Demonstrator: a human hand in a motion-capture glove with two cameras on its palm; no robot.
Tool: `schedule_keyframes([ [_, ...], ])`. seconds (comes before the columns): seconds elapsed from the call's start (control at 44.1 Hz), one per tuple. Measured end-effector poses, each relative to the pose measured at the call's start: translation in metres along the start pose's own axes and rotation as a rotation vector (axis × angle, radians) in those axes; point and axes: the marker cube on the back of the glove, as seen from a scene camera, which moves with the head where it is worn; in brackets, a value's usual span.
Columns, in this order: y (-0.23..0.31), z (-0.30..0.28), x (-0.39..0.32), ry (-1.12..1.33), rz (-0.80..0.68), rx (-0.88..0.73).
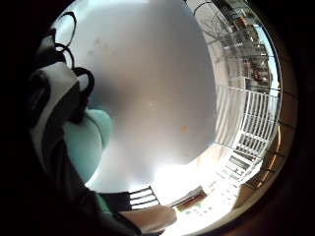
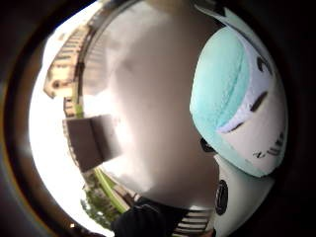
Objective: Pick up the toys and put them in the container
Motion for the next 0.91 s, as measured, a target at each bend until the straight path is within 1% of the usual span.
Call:
schedule_keyframes([
  [0.068,0.005,-0.025,-0.020,-0.052,0.000,0.046],
  [0.181,0.012,-0.071,-0.068,-0.058,-0.059,0.141],
  [0.317,0.013,-0.126,-0.144,-0.009,-0.187,0.226],
  [0.453,0.012,-0.162,-0.218,0.006,-0.294,0.312],
  [0.68,0.025,-0.191,-0.323,-0.008,-0.462,0.335],
  [0.816,0.079,-0.190,-0.410,-0.047,-0.556,0.325],
  [0.906,0.118,-0.185,-0.465,-0.065,-0.659,0.322],
])
